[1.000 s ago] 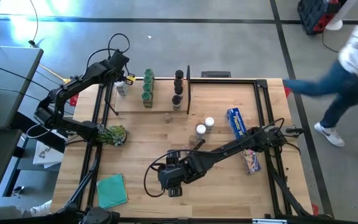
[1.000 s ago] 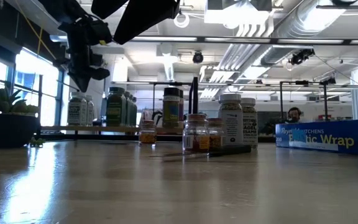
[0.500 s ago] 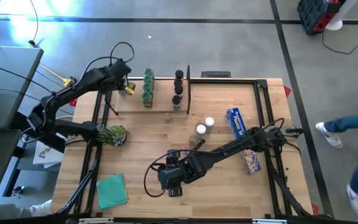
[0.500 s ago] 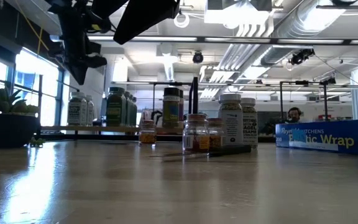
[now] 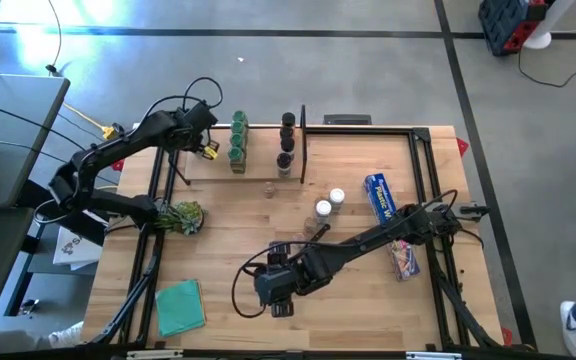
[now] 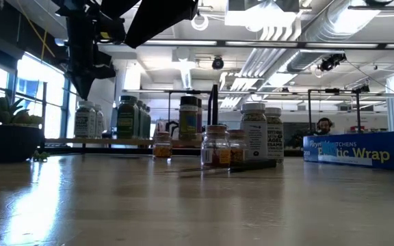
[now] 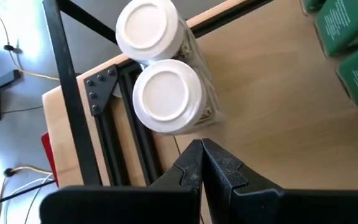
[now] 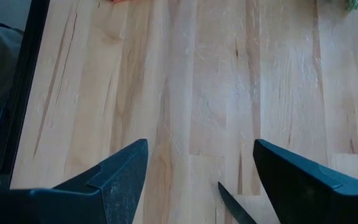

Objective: Shelf spices
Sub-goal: Adjust the white lid seasoning bottles

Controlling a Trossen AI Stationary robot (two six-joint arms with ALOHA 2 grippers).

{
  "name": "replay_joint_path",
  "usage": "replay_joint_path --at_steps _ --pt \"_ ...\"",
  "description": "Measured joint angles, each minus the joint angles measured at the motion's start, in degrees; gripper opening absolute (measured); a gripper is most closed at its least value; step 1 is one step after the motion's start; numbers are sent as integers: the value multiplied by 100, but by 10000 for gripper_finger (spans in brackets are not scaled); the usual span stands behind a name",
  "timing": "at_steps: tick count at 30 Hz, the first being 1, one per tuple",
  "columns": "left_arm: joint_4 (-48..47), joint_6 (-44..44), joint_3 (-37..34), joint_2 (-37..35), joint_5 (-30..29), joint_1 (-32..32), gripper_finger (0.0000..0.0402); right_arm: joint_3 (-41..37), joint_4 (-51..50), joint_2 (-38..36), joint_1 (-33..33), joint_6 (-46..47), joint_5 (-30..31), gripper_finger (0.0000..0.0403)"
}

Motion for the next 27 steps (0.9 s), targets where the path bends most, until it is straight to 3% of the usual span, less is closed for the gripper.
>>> replay_joint_path --at_steps 8,18,27 --pt "-23 46 0 0 -35 218 0 0 11 0 0 27 1 286" --pt "-202 -13 0 3 465 365 0 0 20 0 0 15 0 286" --pt "-188 -46 2 353 468 400 0 -2 19 0 0 -20 1 286"
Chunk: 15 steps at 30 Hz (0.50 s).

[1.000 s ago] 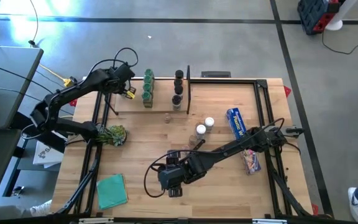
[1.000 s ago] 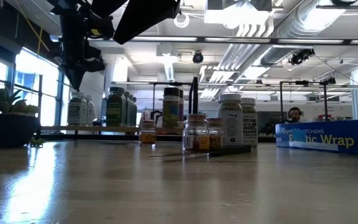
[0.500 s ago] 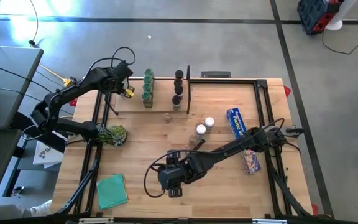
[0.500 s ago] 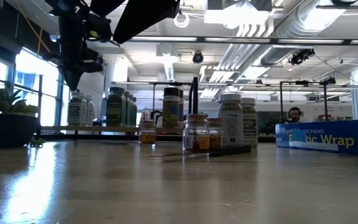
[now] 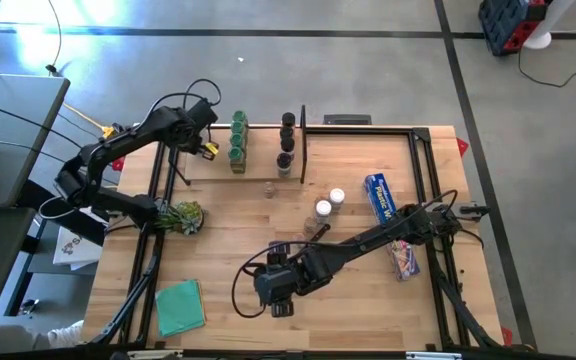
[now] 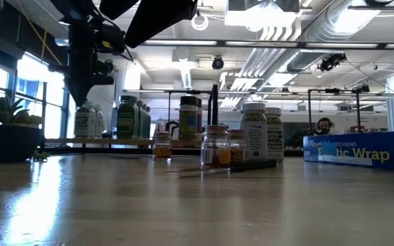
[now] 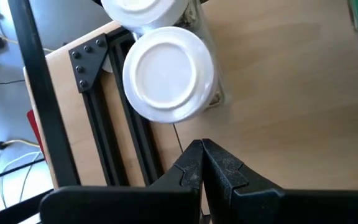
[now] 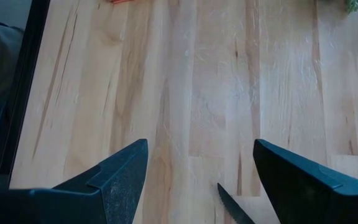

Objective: Shelf spices
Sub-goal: Adjust the white lid seasoning bottles

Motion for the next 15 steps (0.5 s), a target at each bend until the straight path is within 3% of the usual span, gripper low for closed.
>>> replay_joint_path --at_steps 15 --pt "218 167 0 95 -81 195 0 2 -6 0 -2 -28 0 286"
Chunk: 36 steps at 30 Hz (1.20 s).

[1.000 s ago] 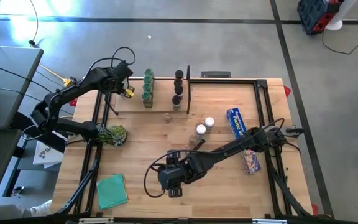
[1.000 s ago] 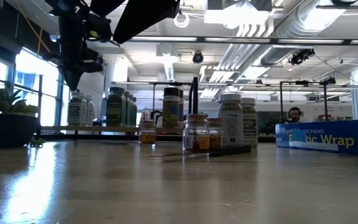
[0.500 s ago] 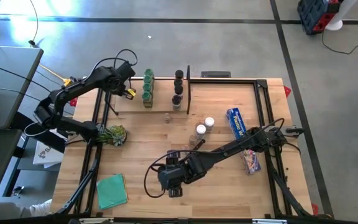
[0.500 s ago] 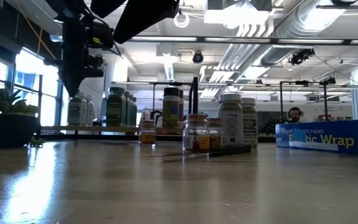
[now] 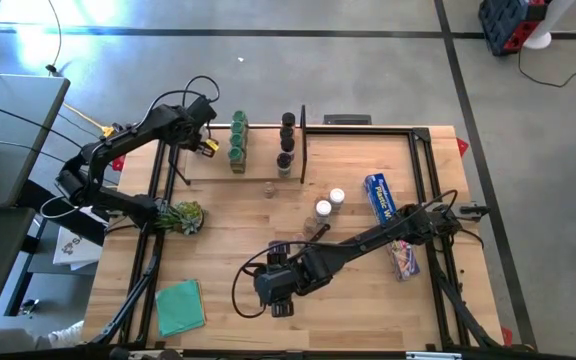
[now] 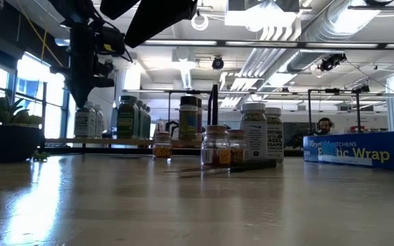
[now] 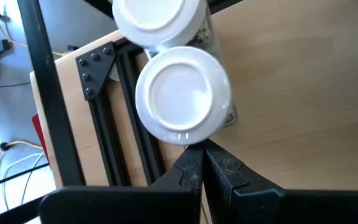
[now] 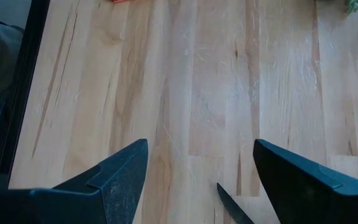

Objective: Shelf spices
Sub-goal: Adjust the white lid seasoning bottles, then put the white lid seasoning bottle on the shelf

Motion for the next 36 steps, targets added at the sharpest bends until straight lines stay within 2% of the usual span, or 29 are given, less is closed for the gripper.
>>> replay_joint_path --at_steps 30,36 --pt "72 154 0 -66 -151 -65 0 -1 0 0 2 -43 2 286" --pt "-15 155 4 -593 -142 -458 0 42 -147 -6 36 -267 624 286"
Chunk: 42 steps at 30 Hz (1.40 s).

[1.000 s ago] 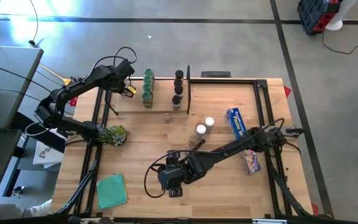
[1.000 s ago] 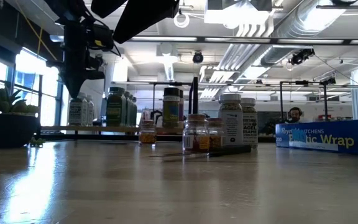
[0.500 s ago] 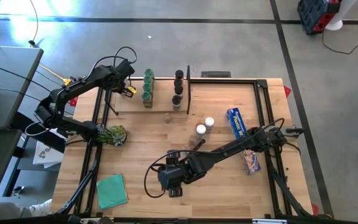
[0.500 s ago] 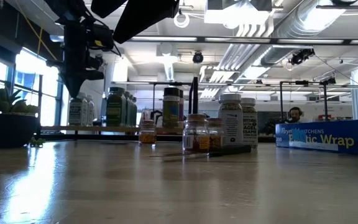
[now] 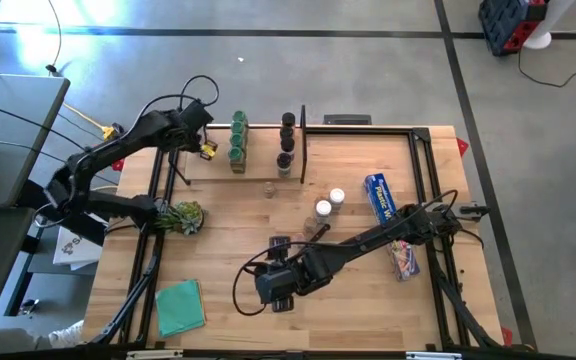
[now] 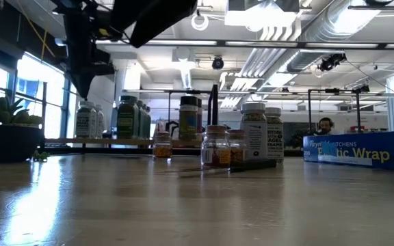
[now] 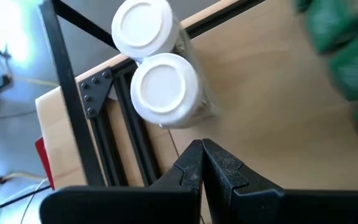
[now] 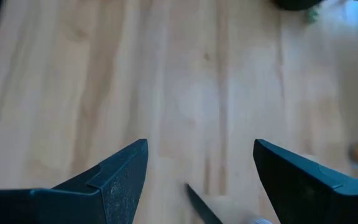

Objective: Shelf spices
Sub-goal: Put the white lid seasoning bottle on the shelf

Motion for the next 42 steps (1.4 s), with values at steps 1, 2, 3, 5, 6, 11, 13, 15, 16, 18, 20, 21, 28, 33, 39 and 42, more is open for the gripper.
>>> replay_joint_path --at_steps 1,2,3,5,6,11,13,15,16,18,20,21,28,33,39,42 --pt "-50 -13 1 -129 18 -82 0 53 -121 2 9 -28 57 286" --pt "-96 -20 1 -275 80 -164 0 135 -263 -1 15 -35 138 286" --pt "-128 -23 1 -440 150 -263 0 252 -474 -1 31 -34 260 286" --pt "-145 -90 1 -812 311 -510 0 479 -952 -19 62 -28 634 286" --pt "-123 -112 1 -1018 381 -665 0 586 -1167 -30 65 -33 812 286" --pt "261 -119 3 -1944 567 -1545 0 795 -1915 -148 -122 -463 944 286" --pt "414 -122 -8 -2204 583 -1921 0 723 -2200 -276 -351 -565 731 286" --pt "580 -153 -81 -2404 588 -2304 0 721 -2612 -327 -594 -563 447 286" --pt "745 -155 -169 -2500 607 -2495 0 721 -2842 -331 -711 -565 317 286" --pt "1269 -90 -424 -2658 717 -2879 0 672 -3248 -319 -931 -595 169 286" --pt "1925 42 -761 -2785 971 -3288 0 457 -3437 -319 -1107 -740 68 286" --pt "2293 77 -944 -2832 1113 -3490 0 331 -3490 -320 -1188 -826 59 286" --pt "3861 330 -1686 -2889 1179 -4564 0 -254 -3455 -440 -1776 -1180 -524 286" --pt "3799 434 -1626 -2964 1175 -4873 0 -547 -3448 -479 -2145 -1297 -691 286" --pt "3608 445 -1586 -3166 1173 -5025 0 -1163 -3447 -479 -2532 -1013 -1469 286" --pt "3500 445 -1586 -3201 1173 -5048 0 -1533 -3434 -479 -2621 -931 -1300 286"
